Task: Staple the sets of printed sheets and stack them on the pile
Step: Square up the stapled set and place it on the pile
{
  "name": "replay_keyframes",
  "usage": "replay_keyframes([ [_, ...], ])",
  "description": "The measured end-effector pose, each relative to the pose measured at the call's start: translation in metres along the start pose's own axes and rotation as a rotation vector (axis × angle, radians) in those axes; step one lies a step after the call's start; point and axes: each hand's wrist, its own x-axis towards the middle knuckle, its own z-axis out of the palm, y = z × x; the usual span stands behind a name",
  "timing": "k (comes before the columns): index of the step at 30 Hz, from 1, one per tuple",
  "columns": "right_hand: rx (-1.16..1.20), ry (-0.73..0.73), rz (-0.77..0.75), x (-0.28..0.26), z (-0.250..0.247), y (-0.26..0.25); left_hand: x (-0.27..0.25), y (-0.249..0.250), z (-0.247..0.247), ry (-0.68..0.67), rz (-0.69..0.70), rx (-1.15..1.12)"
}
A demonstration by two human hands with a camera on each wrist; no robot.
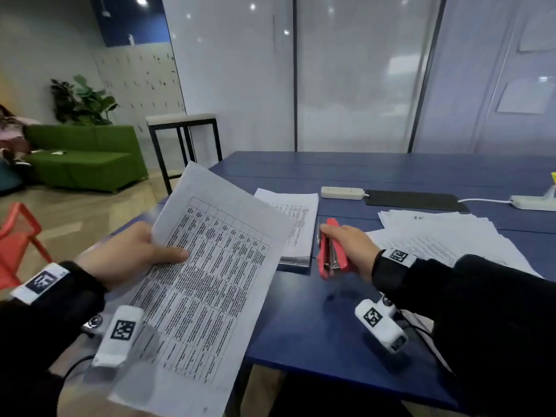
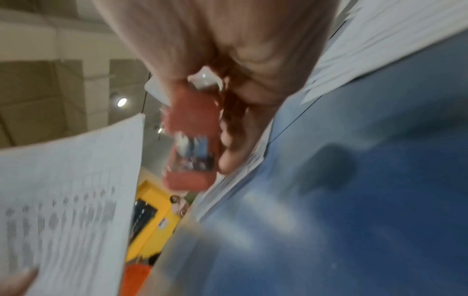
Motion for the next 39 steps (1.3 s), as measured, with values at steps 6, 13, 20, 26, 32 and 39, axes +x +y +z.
replay_keyframes([
  [6,0.284,0.377,0.033,-0.005,-0.054,-0.020,0.026,-0.010,0.064,-0.186,-0.007,-0.046],
  [13,0.338,0.501,0.090,-0.011,-0.074,-0.005,0.039,-0.015,0.118,-0.300,0.011,-0.005],
  [20,0.187,0.542,0.034,-0.006,-0.073,0.007,0.047,-0.005,0.129,-0.358,-0.014,0.044],
  [26,0.143,0.588,-0.006,-0.004,-0.063,0.009,0.048,0.003,0.134,-0.329,-0.034,0.043],
  [32,0.124,0.643,-0.043,-0.005,-0.061,0.008,0.047,0.002,0.136,-0.309,-0.077,0.010],
  [39,0.121,0.646,-0.028,-0.003,-0.058,0.008,0.048,0.002,0.138,-0.307,-0.079,-0.010],
])
